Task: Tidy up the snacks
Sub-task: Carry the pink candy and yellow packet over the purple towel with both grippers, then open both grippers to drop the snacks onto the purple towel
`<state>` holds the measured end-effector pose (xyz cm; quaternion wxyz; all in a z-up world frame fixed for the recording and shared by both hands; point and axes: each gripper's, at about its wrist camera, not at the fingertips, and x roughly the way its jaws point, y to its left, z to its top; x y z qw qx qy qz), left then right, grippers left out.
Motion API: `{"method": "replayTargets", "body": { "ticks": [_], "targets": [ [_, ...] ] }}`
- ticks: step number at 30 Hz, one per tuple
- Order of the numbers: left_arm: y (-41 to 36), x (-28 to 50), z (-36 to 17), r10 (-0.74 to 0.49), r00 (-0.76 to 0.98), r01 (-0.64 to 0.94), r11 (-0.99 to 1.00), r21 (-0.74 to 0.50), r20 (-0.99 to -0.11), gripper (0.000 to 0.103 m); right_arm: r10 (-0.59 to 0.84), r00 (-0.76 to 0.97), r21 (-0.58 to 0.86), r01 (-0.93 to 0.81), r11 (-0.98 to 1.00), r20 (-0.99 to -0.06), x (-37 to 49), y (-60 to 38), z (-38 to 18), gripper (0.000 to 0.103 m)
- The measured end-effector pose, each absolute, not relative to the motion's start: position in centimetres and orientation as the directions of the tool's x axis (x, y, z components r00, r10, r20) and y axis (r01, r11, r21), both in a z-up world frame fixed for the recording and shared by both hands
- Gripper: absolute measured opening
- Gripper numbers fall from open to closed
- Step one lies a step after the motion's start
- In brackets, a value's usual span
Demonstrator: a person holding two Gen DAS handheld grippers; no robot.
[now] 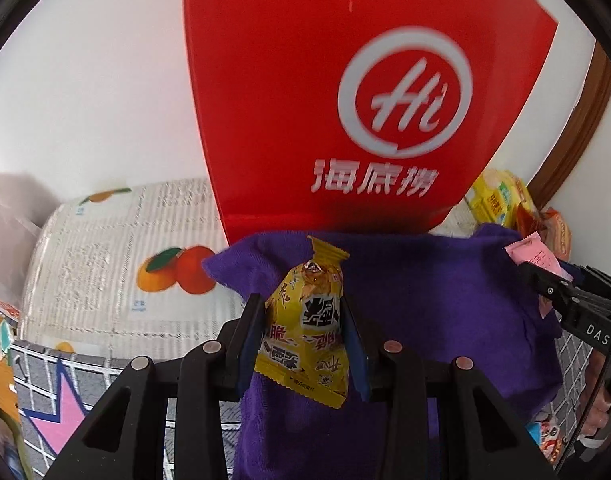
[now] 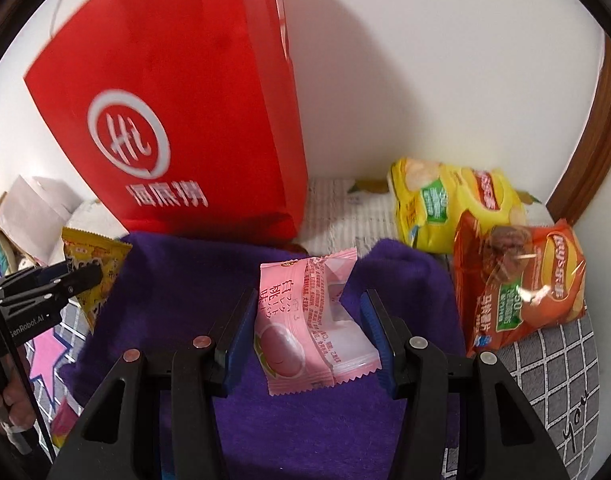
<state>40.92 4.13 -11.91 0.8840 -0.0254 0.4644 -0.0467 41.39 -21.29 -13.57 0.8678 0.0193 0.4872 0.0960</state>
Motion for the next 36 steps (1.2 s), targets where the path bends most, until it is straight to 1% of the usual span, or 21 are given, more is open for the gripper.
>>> {"method": "replayTargets", "body": {
  "ticks": [2,8,11,13,17,32,33,35,36],
  "targets": [
    [4.1,41.3,-12.7,-0.105,0.546,0.058,0.994,-0.088,-0.831,0.036,0.176,0.473,0.123,-0.141,0.982,-0.863,41.7,-21.2,-14.3,0.052],
    [3.9,41.1,-12.6,-0.11,0.558,0.069,0.994,-0.087,-0.822,0.037,0.149,0.415,0.105,-0.126,0.986,-0.898,42.5,-21.1,-16.8,0.052],
    [3.6,41.2,-12.6,-0.152,0.553,0.091,0.988,-0.123,-0.819,0.037,0.142,0.395,0.104,-0.117,0.988,-0.908,42.6,-21.4,-17.5,0.052],
    [3.2,41.1,-12.7,-0.185,0.547,0.118,0.983,-0.143,-0.817,0.037,0.136,0.39,0.099,-0.113,0.989,-0.911,42.6,-21.4,-17.9,0.052],
    [2.3,41.4,-13.8,-0.165,0.52,0.125,0.985,-0.117,-0.838,0.037,0.13,0.368,0.094,-0.114,0.989,-0.921,42.7,-21.3,-18.8,0.052],
    [1.5,41.8,-15.2,-0.199,0.468,0.13,0.979,-0.156,-0.861,0.037,0.117,0.324,0.084,-0.116,0.99,-0.939,43.1,-20.8,-20.1,0.052],
    [1.3,41.9,-15.2,-0.199,0.467,0.13,0.979,-0.155,-0.862,0.037,0.117,0.326,0.083,-0.116,0.99,-0.938,43.1,-20.8,-20.2,0.052],
    [1.2,41.9,-15.1,-0.194,0.472,0.126,0.98,-0.152,-0.86,0.044,0.114,0.319,0.08,-0.117,0.99,-0.941,43.2,-20.7,-20.3,0.053],
    [1.0,42.0,-15.0,-0.195,0.477,0.127,0.98,-0.152,-0.857,0.051,0.114,0.316,0.081,-0.117,0.99,-0.942,43.2,-20.7,-20.3,0.055]
  ]
}}
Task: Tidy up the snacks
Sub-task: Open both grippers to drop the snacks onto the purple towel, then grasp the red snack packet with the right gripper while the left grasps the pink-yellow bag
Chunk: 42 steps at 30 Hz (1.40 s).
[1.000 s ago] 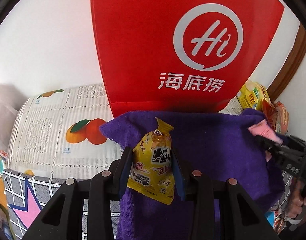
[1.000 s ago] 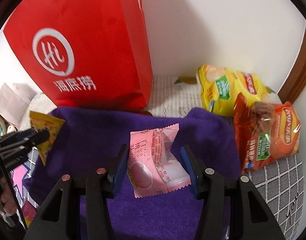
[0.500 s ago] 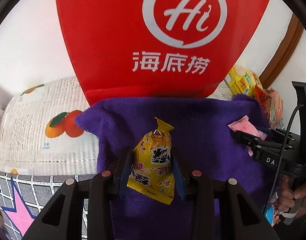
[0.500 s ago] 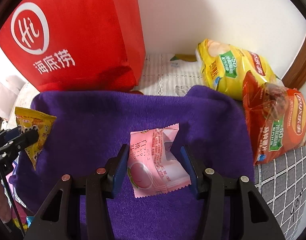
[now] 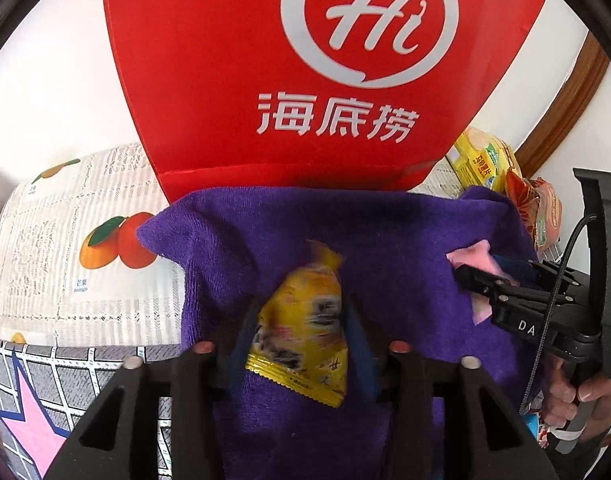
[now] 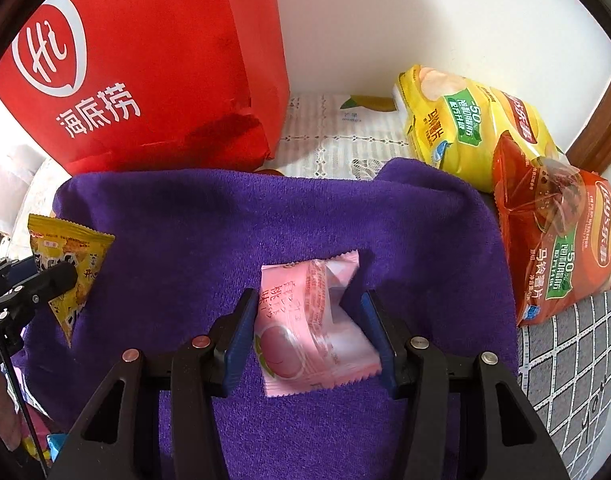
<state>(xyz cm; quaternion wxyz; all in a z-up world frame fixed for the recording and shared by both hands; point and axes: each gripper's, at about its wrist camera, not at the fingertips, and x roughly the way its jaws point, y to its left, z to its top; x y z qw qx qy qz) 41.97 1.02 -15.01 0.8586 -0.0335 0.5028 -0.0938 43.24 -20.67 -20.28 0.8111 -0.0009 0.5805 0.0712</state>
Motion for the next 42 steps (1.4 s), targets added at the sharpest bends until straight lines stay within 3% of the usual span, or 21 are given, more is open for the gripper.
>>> {"method": "replayTargets", "body": {
  "ticks": [1,4,16,23,29,42],
  "targets": [
    [0.9,41.9,-14.8,-0.196,0.484,0.131,0.98,-0.151,-0.853,0.059,0.118,0.314,0.085,-0.117,0.99,-0.942,43.3,-20.6,-20.2,0.058],
    [0.7,41.8,-14.3,-0.186,0.5,0.131,0.982,-0.138,-0.846,0.063,0.125,0.318,0.09,-0.123,0.988,-0.94,43.5,-20.3,-20.2,0.069],
    [1.9,38.3,-9.3,-0.165,0.558,0.126,0.986,-0.113,-0.813,0.065,0.169,0.442,0.131,-0.114,0.985,-0.881,40.5,-21.5,-12.5,0.069],
    [3.1,33.7,-7.1,-0.154,0.577,0.098,0.988,-0.118,-0.802,0.065,0.107,0.48,0.111,-0.02,0.994,-0.871,34.8,-26.4,-9.8,0.069],
    [3.0,29.2,-6.6,-0.112,0.568,0.073,0.994,-0.085,-0.815,0.067,0.071,0.447,0.104,0.05,0.993,-0.892,28.1,-30.4,-10.6,0.069],
    [3.5,21.7,-8.4,-0.059,0.549,0.028,0.998,-0.052,-0.834,0.068,0.131,0.322,0.204,0.204,0.958,-0.938,17.5,-34.0,-15.7,0.068]
  ]
}}
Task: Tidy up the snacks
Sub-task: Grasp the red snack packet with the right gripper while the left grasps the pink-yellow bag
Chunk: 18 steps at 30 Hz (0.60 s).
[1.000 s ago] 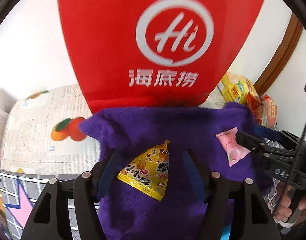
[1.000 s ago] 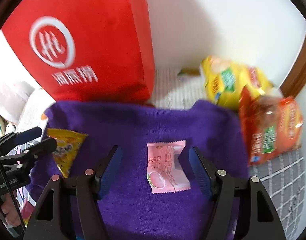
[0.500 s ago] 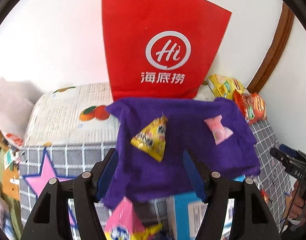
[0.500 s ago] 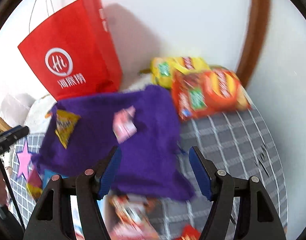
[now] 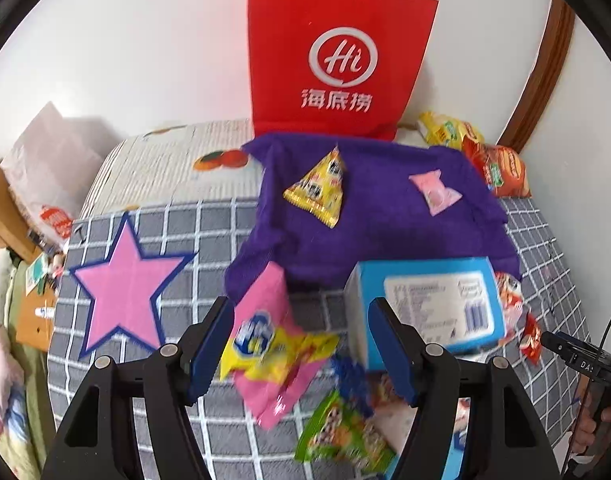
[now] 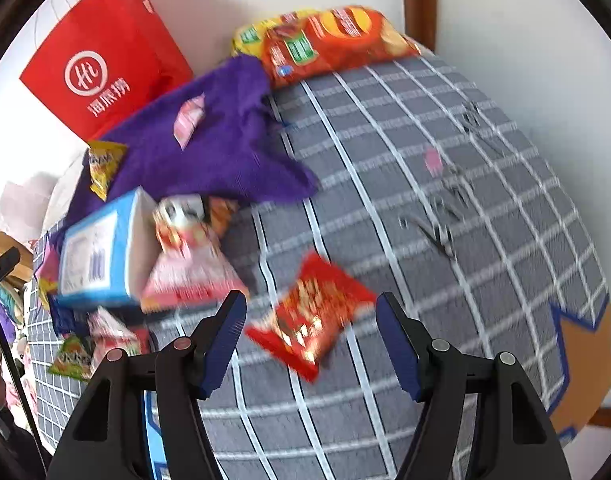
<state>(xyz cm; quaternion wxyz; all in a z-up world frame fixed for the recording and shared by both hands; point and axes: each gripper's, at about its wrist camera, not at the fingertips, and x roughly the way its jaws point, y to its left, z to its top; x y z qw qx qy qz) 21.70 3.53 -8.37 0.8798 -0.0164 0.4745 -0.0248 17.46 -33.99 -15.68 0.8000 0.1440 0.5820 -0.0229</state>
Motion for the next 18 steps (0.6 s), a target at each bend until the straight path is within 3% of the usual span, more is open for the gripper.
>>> {"method": "replayTargets", "body": {
  "ticks": [10,16,18],
  "targets": [
    [6.0,19.5,-10.1,0.018,0.52,-0.039,0.999,-0.003,-0.854,0.068,0.195,0.342,0.297,0.276,0.914,-0.919,17.4,-34.0,-18.6,0.061],
    [8.9,19.4,-10.9,0.017,0.509,-0.122,0.991,-0.053,-0.861,0.068,0.092,0.331,0.173,0.225,0.959,-0.939,19.0,-32.4,-19.3,0.056],
    [9.7,19.3,-11.1,0.013,0.51,-0.139,0.988,-0.067,-0.86,0.068,0.051,0.332,0.123,0.199,0.972,-0.942,19.3,-31.9,-19.5,0.049]
  ]
}}
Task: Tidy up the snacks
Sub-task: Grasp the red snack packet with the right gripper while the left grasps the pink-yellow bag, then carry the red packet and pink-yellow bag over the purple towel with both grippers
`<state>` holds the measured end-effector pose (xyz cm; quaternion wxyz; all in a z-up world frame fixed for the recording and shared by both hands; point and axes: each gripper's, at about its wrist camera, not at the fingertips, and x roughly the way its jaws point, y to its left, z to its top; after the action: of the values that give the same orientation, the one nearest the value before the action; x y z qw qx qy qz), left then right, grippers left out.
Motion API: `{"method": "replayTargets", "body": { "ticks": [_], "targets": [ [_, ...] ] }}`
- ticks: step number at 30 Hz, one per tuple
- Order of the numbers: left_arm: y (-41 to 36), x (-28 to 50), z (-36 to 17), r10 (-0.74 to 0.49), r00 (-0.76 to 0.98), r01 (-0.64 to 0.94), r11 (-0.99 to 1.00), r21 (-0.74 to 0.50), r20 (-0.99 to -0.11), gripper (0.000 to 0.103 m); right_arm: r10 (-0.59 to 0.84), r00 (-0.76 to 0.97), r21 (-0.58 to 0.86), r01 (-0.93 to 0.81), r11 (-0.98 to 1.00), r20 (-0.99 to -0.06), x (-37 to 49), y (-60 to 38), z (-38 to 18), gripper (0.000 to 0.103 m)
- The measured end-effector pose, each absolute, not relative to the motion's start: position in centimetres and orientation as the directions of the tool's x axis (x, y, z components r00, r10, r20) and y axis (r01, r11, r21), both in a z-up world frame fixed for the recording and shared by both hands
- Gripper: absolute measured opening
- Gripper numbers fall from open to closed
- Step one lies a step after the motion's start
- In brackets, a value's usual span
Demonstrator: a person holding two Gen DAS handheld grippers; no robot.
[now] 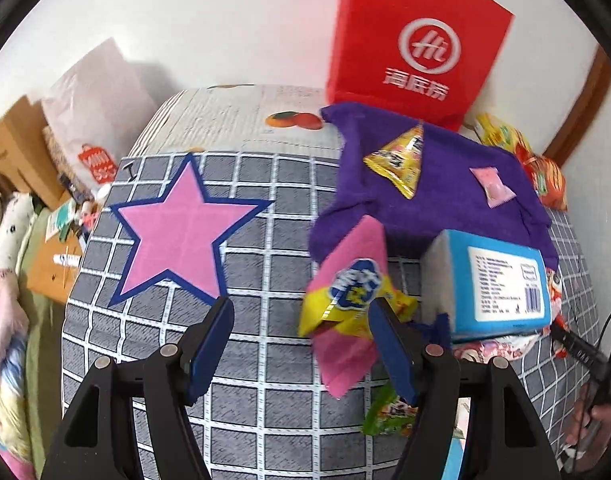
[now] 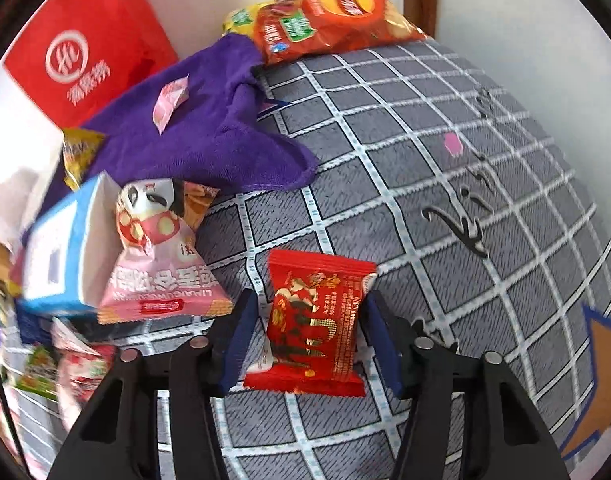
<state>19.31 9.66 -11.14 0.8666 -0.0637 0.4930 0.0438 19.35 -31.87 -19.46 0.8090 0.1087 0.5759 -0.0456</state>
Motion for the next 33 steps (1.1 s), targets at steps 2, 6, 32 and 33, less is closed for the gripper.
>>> {"method": "replayTargets", "body": {
  "ticks": [2,6,32,33],
  "targets": [
    [10.4,19.2,-11.2,0.014,0.518,-0.148,0.986,-0.074,-0.855,0.068,-0.002,0.34,0.062,0.178,0.982,-0.94,19.5,-31.3,-19.6,0.04],
    [11.3,18.7,-11.4,-0.049,0.539,-0.134,0.981,-0.143,-0.841,0.068,0.008,0.367,0.079,0.18,0.98,-0.93,18.9,-31.6,-19.6,0.039],
    [8.1,23.5,-16.4,-0.179,0.446,-0.14,0.954,-0.266,-0.877,0.072,-0.002,0.4,0.063,0.15,0.987,-0.917,18.1,-31.2,-19.5,0.041],
    [8.1,23.6,-16.4,-0.18,0.448,-0.136,0.955,-0.265,-0.876,0.071,0.0,0.398,0.065,0.151,0.986,-0.917,18.2,-31.2,-19.6,0.041]
  ]
}}
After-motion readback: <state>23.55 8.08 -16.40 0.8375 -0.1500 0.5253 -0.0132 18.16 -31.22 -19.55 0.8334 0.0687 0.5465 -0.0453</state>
